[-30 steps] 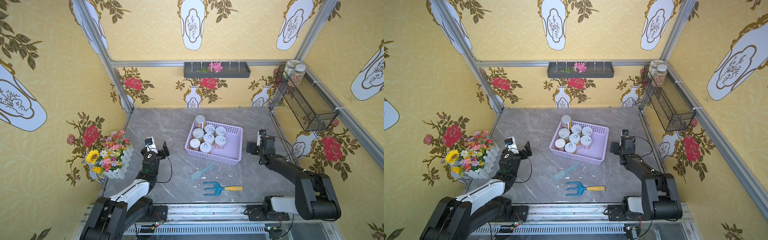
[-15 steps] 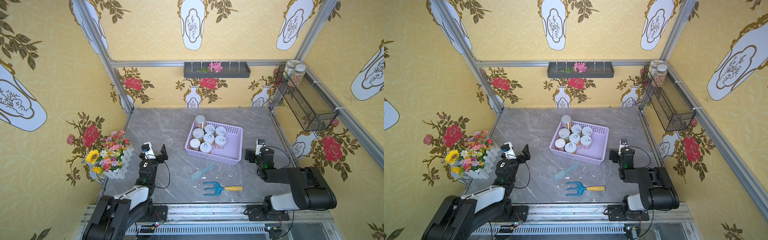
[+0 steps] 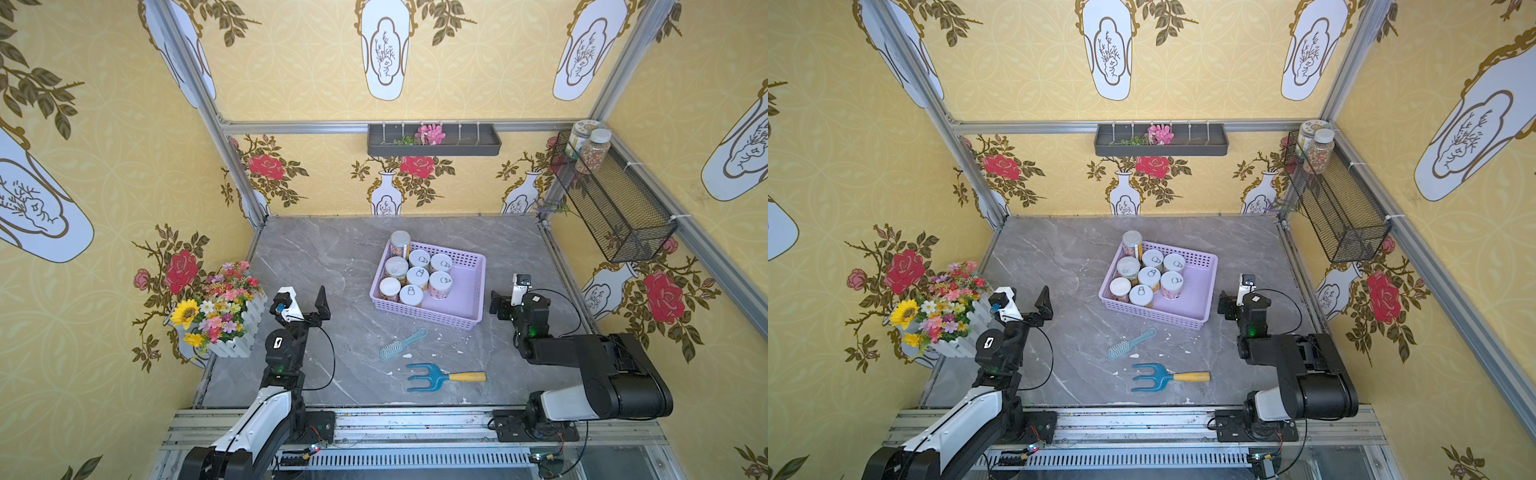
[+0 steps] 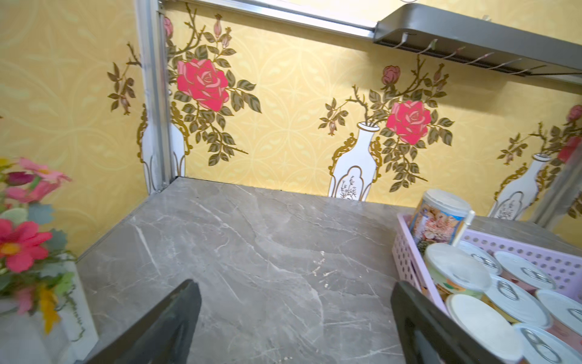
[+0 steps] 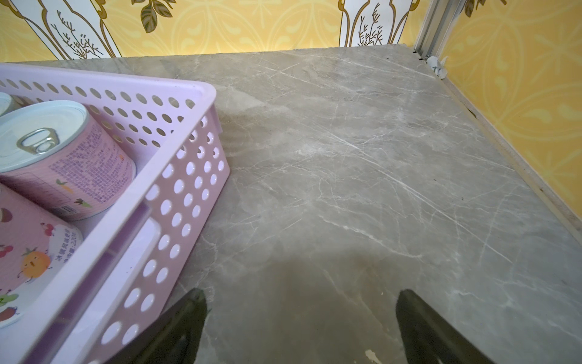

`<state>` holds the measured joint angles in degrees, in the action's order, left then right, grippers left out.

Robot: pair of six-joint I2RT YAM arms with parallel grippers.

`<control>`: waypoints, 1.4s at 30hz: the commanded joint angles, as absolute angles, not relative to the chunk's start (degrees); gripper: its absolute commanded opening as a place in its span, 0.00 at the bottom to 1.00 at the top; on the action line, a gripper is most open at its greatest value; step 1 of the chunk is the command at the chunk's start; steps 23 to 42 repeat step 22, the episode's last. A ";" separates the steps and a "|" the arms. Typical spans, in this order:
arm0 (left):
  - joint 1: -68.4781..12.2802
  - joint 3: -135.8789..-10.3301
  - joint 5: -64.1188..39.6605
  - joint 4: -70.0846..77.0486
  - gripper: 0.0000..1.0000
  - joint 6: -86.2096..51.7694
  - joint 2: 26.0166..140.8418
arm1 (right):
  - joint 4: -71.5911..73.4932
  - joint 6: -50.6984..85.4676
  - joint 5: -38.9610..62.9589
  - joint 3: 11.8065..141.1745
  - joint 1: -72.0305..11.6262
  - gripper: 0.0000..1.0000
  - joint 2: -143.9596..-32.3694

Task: Put the canned food in the basket
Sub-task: Reset both arms

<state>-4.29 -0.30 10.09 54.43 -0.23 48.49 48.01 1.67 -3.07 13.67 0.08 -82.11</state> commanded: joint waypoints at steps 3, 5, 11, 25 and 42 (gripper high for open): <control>1.45 3.24 5.74 69.75 1.00 -0.93 62.96 | 51.05 1.47 -3.07 13.66 0.13 0.97 -82.10; 3.86 2.82 3.08 75.97 1.00 -2.30 71.75 | 50.98 1.49 -3.02 13.71 0.16 0.97 -82.18; 5.19 -4.27 3.29 69.04 1.00 -3.42 76.65 | 50.82 1.38 -2.91 13.74 0.09 0.97 -82.10; 5.19 -4.54 3.15 65.59 1.00 -3.43 74.75 | 50.21 0.27 0.63 14.20 0.18 0.97 -82.19; 5.19 -4.54 3.15 65.59 1.00 -3.43 74.75 | 50.21 0.27 0.63 14.20 0.18 0.97 -82.19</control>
